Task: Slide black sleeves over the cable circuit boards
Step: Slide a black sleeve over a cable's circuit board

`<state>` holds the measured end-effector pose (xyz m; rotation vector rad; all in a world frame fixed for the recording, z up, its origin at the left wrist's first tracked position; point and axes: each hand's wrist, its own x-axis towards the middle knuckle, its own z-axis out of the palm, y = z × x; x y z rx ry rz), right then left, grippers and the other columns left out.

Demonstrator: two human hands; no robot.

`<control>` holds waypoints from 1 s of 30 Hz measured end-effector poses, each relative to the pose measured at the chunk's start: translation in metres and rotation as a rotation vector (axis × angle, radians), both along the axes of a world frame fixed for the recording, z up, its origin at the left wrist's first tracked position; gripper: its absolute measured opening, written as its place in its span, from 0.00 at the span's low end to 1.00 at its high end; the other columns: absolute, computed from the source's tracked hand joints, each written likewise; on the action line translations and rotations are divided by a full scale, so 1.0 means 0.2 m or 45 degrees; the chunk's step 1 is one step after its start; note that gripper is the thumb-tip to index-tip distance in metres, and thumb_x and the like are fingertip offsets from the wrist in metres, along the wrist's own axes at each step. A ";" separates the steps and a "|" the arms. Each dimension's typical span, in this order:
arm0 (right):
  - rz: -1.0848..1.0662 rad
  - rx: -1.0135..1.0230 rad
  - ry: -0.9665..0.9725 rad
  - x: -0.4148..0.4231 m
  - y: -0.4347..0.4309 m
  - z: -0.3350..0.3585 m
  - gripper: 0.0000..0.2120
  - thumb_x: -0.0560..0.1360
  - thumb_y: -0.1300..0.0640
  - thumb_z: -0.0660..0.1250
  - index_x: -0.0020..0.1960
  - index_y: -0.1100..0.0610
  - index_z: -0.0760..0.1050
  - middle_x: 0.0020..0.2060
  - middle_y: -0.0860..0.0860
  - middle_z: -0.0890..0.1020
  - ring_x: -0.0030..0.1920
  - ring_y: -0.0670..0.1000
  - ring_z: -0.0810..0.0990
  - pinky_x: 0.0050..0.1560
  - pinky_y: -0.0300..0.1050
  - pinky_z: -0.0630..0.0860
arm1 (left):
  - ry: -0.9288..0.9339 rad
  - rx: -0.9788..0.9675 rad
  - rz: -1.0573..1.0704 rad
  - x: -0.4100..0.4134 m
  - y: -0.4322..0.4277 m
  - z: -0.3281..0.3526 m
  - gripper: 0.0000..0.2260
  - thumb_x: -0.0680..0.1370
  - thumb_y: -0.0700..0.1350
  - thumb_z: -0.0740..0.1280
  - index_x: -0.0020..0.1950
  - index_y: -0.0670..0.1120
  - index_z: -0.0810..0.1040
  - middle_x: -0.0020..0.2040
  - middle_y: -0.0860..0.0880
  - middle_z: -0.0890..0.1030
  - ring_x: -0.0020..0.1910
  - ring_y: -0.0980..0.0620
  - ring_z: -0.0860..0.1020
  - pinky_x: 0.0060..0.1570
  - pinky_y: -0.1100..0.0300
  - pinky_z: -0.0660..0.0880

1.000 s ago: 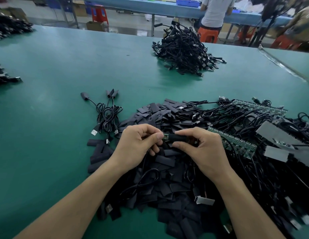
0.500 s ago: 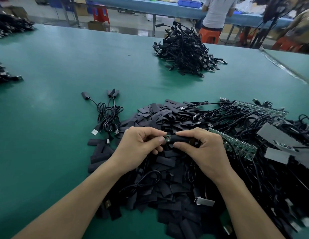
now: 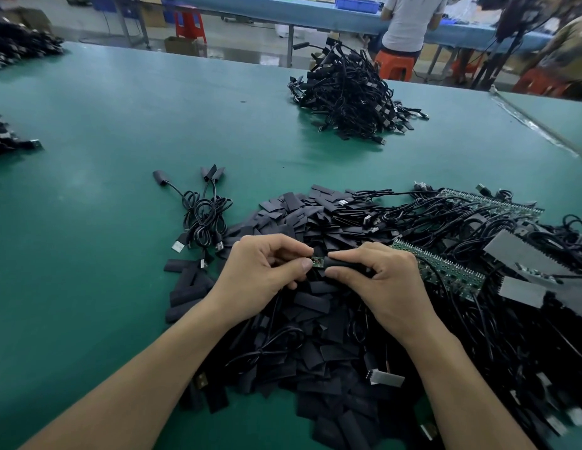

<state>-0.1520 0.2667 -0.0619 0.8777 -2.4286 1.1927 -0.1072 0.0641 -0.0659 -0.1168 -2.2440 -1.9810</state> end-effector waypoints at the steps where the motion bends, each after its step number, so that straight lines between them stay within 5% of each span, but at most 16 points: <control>1: -0.002 0.010 0.004 0.00 0.00 0.00 0.12 0.68 0.52 0.78 0.50 0.52 0.86 0.38 0.36 0.80 0.41 0.40 0.80 0.44 0.32 0.71 | -0.004 0.025 -0.001 0.00 0.00 0.00 0.06 0.74 0.34 0.74 0.47 0.44 0.84 0.37 0.46 0.85 0.35 0.50 0.84 0.35 0.63 0.79; 11: 0.057 0.194 0.057 -0.01 0.01 0.00 0.10 0.72 0.52 0.76 0.53 0.50 0.84 0.40 0.40 0.80 0.44 0.45 0.78 0.46 0.48 0.77 | -0.025 0.039 -0.053 0.00 -0.01 0.00 0.08 0.73 0.31 0.74 0.47 0.43 0.82 0.36 0.44 0.85 0.34 0.50 0.84 0.34 0.63 0.79; 30: 0.147 0.207 0.036 0.01 -0.01 -0.01 0.11 0.72 0.49 0.75 0.52 0.50 0.84 0.42 0.42 0.82 0.45 0.47 0.80 0.45 0.52 0.78 | -0.052 -0.004 -0.138 0.01 -0.01 0.02 0.11 0.74 0.31 0.73 0.50 0.45 0.80 0.37 0.44 0.85 0.34 0.53 0.82 0.35 0.63 0.78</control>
